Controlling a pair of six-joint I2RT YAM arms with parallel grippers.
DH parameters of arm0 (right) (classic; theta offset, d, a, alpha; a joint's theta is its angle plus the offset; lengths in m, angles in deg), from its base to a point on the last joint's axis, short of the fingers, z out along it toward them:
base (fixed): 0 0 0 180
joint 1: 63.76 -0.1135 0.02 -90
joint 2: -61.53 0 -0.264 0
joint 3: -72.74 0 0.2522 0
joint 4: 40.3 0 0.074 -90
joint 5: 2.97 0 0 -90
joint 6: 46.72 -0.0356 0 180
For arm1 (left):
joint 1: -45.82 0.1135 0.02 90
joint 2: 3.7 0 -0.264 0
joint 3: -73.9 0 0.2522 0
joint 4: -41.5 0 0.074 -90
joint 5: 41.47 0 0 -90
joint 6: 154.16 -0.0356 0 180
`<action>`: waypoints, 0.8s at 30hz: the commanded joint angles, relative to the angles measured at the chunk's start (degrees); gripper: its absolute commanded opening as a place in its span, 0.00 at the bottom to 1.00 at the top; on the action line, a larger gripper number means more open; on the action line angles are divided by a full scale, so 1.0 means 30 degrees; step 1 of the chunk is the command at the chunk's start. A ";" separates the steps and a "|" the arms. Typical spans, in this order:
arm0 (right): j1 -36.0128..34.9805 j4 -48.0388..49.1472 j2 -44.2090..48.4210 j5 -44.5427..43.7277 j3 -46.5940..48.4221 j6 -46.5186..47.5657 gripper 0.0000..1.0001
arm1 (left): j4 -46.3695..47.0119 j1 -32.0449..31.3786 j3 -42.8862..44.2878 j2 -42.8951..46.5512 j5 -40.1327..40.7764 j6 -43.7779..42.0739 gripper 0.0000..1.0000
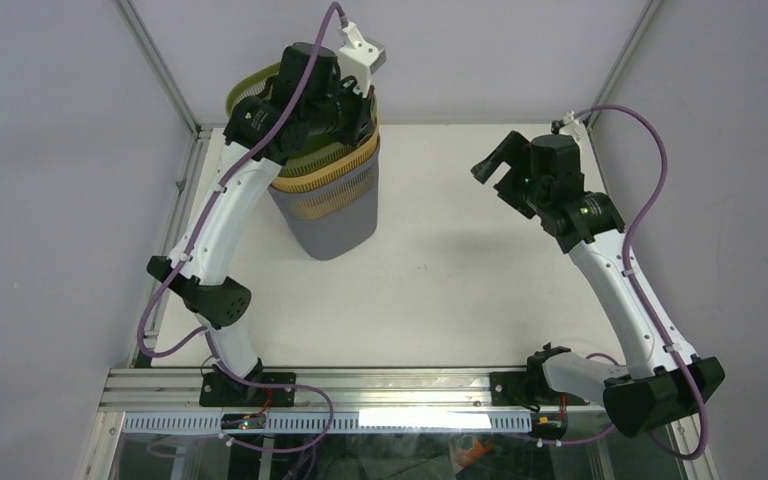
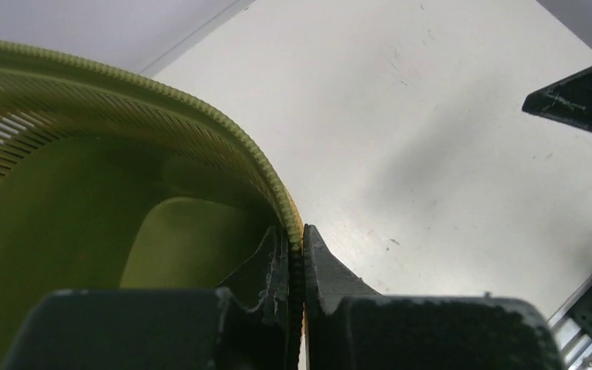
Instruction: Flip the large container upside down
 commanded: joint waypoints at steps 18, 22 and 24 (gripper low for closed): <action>0.0052 0.1116 0.0717 0.1329 -0.0769 -0.1166 0.95 | 0.8695 -0.1221 0.5185 -0.3522 0.3825 0.7064 0.80; 0.0063 0.1113 0.0817 0.1160 -0.0933 -0.1136 0.95 | 0.8433 -0.1214 0.3935 -0.1942 0.4375 0.5911 0.94; 0.0079 0.1137 0.0724 0.1227 -0.0932 -0.1105 0.95 | 0.7889 -0.1228 0.3142 -0.0945 0.5018 0.5335 0.99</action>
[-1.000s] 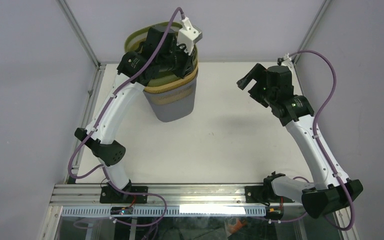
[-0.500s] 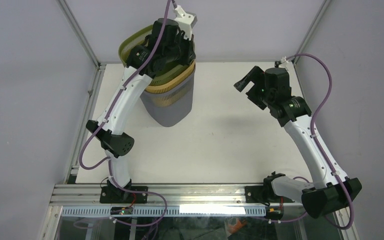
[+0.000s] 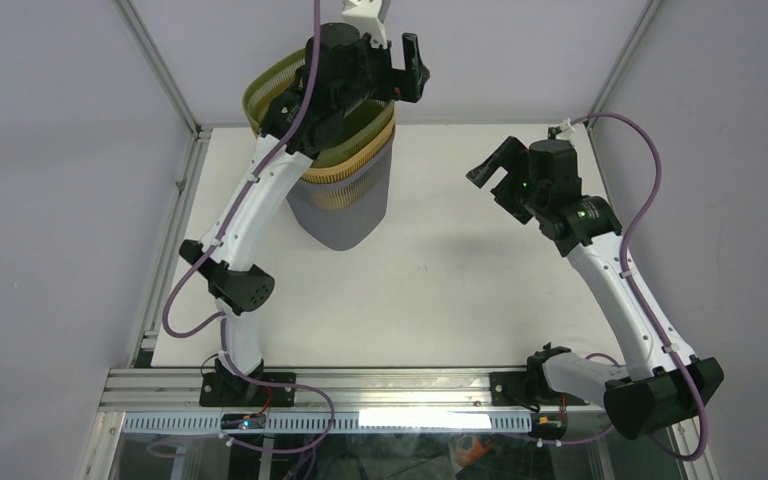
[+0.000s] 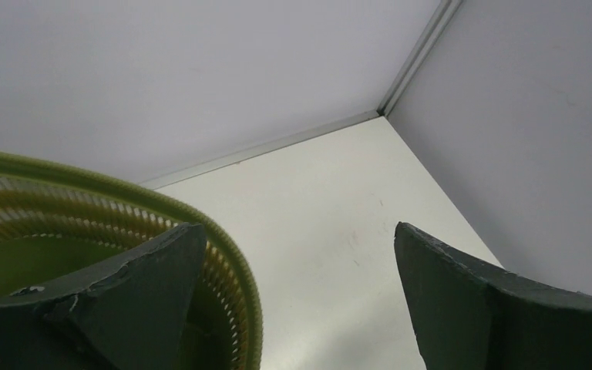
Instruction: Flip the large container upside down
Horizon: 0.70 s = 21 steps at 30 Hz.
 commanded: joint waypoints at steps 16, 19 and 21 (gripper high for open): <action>0.0067 0.1284 0.0120 0.0575 -0.0477 -0.0143 0.95 | -0.2690 -0.0119 -0.6378 0.6557 0.1119 -0.4112 0.99; 0.0073 0.1284 0.0065 0.0688 -0.0481 -0.0165 0.95 | -0.3319 -0.0136 -0.6276 0.6158 0.0910 -0.4098 0.99; 0.0062 0.1276 0.0106 0.0736 -0.0501 -0.0172 0.95 | -0.3574 -0.0136 -0.6157 0.5949 0.0807 -0.3991 0.95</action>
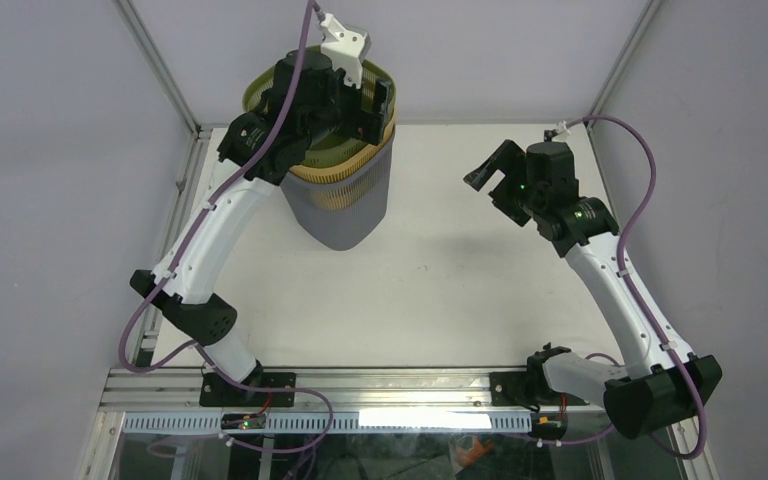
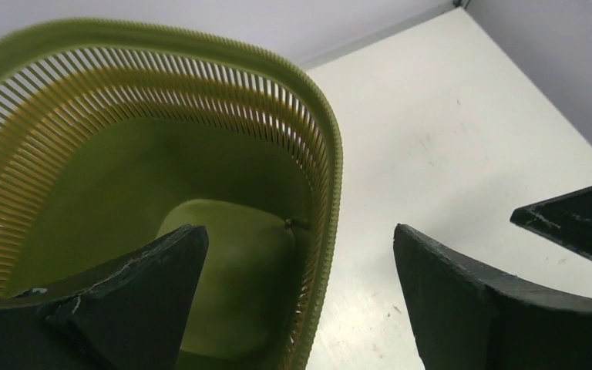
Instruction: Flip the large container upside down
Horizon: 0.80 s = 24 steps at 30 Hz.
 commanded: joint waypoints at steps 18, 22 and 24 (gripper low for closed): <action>0.0049 0.1050 0.0099 0.0532 -0.0145 -0.0348 0.95 | -0.2728 -0.0136 0.2231 -0.1651 -0.0775 -0.0630 0.22; 0.0065 0.1157 0.0001 0.0661 -0.0156 -0.0375 0.95 | -0.2757 -0.0139 0.2024 -0.1581 -0.0791 -0.0681 0.27; 0.0053 0.1193 -0.0041 0.0680 -0.0150 -0.0362 0.95 | -0.2798 -0.0143 0.1906 -0.1488 -0.0723 -0.0739 0.42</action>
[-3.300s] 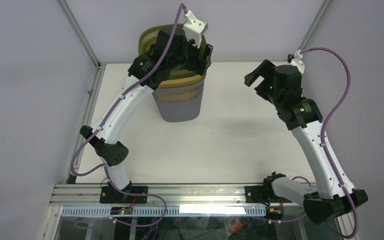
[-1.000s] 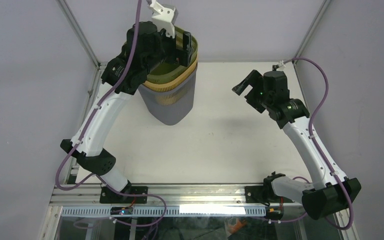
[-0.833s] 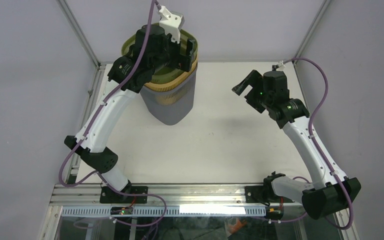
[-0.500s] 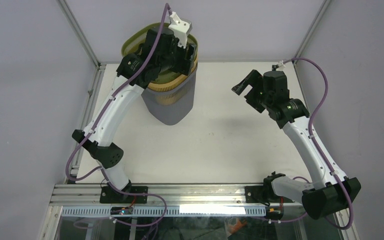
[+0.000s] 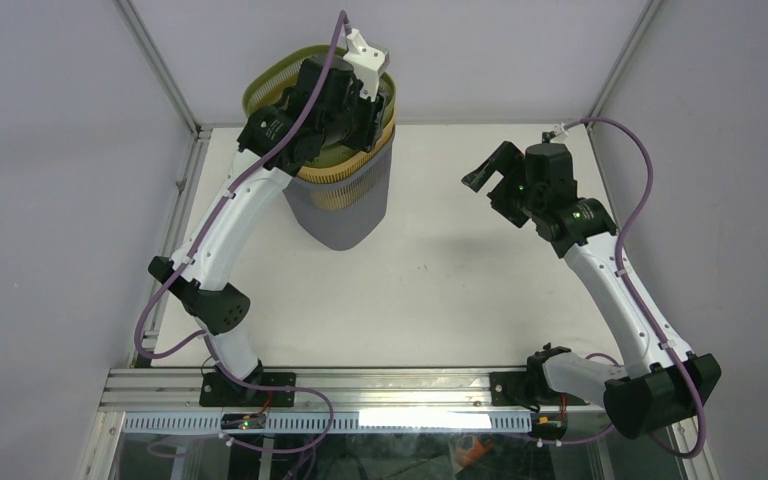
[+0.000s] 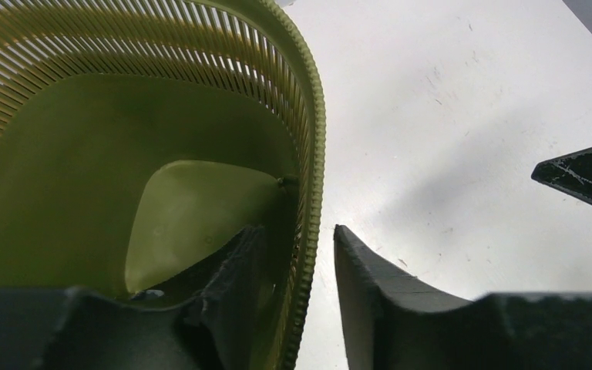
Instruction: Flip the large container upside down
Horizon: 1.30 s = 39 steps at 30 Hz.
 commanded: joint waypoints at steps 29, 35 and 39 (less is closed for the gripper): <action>-0.2719 0.7741 -0.1308 0.3892 -0.0315 -0.3850 0.94 | 0.0452 -0.0047 0.0499 0.1149 0.0463 0.0202 0.00; -0.5052 1.1326 -0.3944 0.3782 0.1847 -0.4784 0.83 | 0.2394 -0.0048 0.0765 0.1786 -0.0209 0.1160 0.00; -0.5775 1.1759 -0.5207 0.3709 0.3220 -0.4853 0.68 | 0.3606 -0.0054 0.0768 0.2141 -0.0532 0.2203 0.00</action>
